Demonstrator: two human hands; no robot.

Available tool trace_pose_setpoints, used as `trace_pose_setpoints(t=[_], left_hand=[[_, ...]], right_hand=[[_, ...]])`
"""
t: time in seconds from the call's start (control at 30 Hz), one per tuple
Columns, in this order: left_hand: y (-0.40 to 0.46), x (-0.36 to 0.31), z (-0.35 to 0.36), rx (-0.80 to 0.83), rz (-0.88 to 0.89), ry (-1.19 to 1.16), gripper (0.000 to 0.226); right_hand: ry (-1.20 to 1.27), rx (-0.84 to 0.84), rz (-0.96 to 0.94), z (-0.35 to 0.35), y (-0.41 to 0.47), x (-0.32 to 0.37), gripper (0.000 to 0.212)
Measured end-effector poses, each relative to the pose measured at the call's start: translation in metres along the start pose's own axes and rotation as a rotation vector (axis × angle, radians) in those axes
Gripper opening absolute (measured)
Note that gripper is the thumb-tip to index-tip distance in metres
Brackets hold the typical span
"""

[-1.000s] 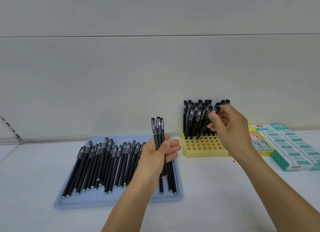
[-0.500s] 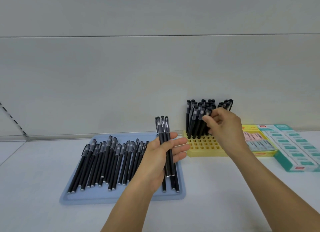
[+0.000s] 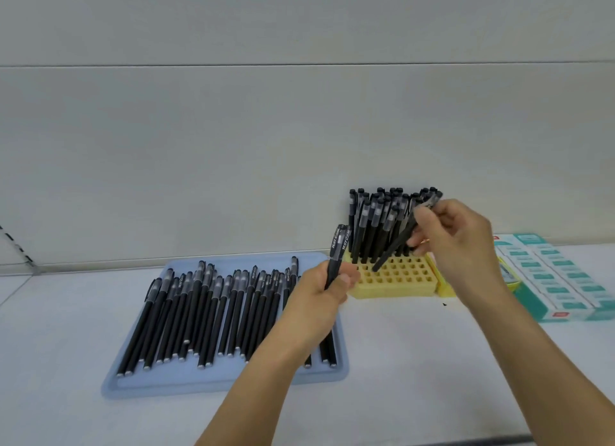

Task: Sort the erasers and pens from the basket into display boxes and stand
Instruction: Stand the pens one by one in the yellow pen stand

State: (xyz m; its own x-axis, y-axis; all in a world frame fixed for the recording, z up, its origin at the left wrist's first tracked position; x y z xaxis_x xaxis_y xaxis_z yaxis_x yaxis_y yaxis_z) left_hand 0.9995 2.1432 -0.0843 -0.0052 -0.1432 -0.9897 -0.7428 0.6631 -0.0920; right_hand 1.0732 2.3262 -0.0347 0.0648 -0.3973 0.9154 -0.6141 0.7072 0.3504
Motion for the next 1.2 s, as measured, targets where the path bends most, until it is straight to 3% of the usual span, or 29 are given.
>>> trace_pose_setpoints(t=[0.07,0.3,0.8,1.03,1.13,1.2], left_hand=[[0.0,0.004,-0.001,-0.036,-0.009,0.05,0.023],[0.002,0.005,0.001,-0.033,-0.093,-0.172,0.024],[0.006,0.001,0.003,-0.016,-0.103,-0.413,0.024],[0.003,-0.003,0.007,-0.004,-0.109,-0.455,0.024],[0.001,-0.005,0.007,0.004,-0.108,-0.453,0.025],[0.0,-0.006,0.005,0.036,-0.098,-0.451,0.025]], right_hand=[[-0.144,-0.038,-0.061,-0.005,0.006,-0.006,0.009],[-0.347,0.011,-0.134,0.003,0.009,-0.018,0.009],[-0.469,0.232,-0.191,0.02,0.025,-0.001,0.017],[-0.553,0.188,-0.081,0.016,0.031,-0.018,0.023],[-0.657,0.233,-0.063,0.018,0.026,-0.023,0.014],[-0.688,0.09,-0.072,0.011,0.016,-0.02,0.009]])
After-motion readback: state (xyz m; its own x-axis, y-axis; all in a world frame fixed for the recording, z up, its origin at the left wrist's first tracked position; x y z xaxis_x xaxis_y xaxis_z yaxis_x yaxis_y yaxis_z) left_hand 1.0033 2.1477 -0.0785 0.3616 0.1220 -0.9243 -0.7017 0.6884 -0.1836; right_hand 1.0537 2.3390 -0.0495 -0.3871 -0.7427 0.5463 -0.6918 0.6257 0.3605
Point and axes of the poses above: each hand's wrist, its own y-axis towards the middle knuckle, its own z-axis out of the palm, x = y × z, the point moved 2 cm from there along y, towards the middle knuckle, and after that the axes turned 1 degree about -x, right-handed, at the moved point
